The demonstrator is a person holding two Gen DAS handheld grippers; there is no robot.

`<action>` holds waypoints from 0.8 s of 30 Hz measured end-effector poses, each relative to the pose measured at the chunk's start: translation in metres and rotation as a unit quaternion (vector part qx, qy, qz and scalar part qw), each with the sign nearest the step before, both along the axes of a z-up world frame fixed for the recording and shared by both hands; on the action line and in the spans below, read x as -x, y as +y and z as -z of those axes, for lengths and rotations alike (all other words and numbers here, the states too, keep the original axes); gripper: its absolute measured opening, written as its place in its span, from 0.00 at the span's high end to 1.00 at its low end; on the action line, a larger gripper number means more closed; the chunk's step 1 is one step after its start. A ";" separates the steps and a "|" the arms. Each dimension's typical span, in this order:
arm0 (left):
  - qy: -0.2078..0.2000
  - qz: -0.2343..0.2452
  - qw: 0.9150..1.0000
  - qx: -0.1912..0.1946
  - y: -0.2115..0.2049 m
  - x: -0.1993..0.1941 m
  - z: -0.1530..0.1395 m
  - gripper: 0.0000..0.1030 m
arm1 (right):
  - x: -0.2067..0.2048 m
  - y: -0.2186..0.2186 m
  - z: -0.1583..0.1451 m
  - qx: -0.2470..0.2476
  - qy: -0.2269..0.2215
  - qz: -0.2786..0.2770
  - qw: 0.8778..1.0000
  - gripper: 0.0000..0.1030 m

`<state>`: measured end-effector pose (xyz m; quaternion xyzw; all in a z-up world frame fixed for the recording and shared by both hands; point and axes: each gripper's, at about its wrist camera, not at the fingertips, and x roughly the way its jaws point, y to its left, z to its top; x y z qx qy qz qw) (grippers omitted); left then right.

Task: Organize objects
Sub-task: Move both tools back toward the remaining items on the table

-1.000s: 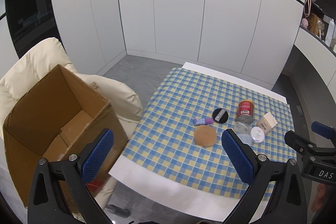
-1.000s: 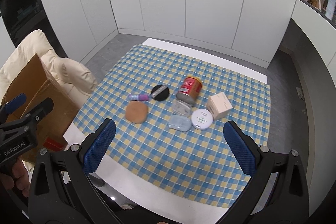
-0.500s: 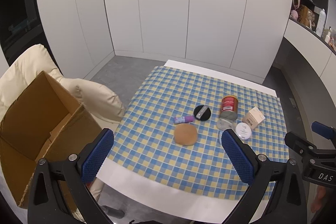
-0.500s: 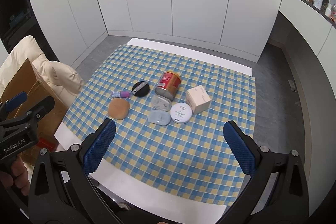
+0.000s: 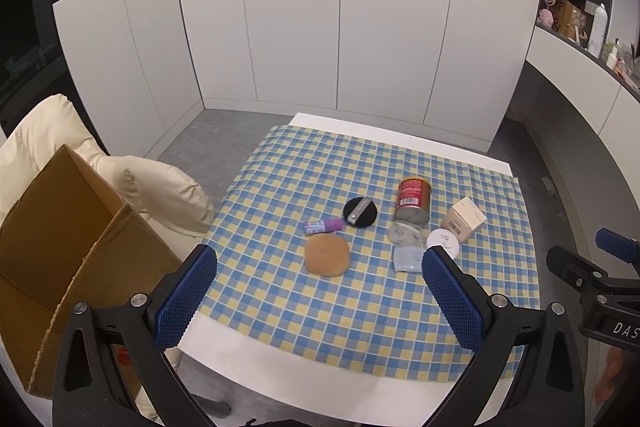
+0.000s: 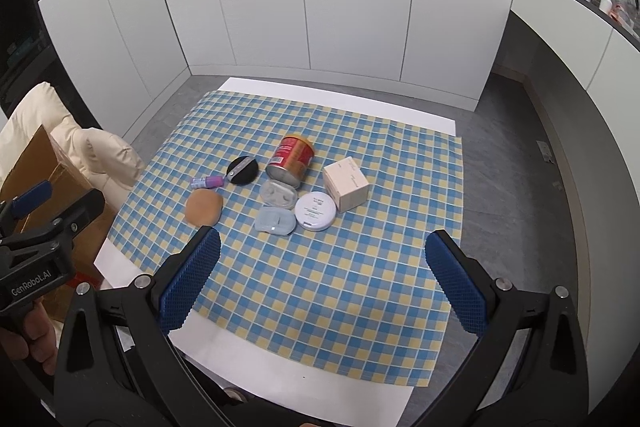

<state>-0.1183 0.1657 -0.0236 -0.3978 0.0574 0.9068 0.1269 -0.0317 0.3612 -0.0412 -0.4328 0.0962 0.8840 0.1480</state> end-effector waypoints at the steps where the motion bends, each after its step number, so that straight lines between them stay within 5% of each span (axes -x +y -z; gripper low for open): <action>1: -0.001 0.002 1.000 0.000 0.002 -0.001 0.000 0.01 | -0.001 0.001 0.000 0.001 0.000 0.001 1.000 0.00; 24: -0.009 0.035 0.999 0.000 0.033 -0.006 0.005 0.01 | -0.023 0.028 0.001 -0.005 -0.007 0.032 0.999 0.00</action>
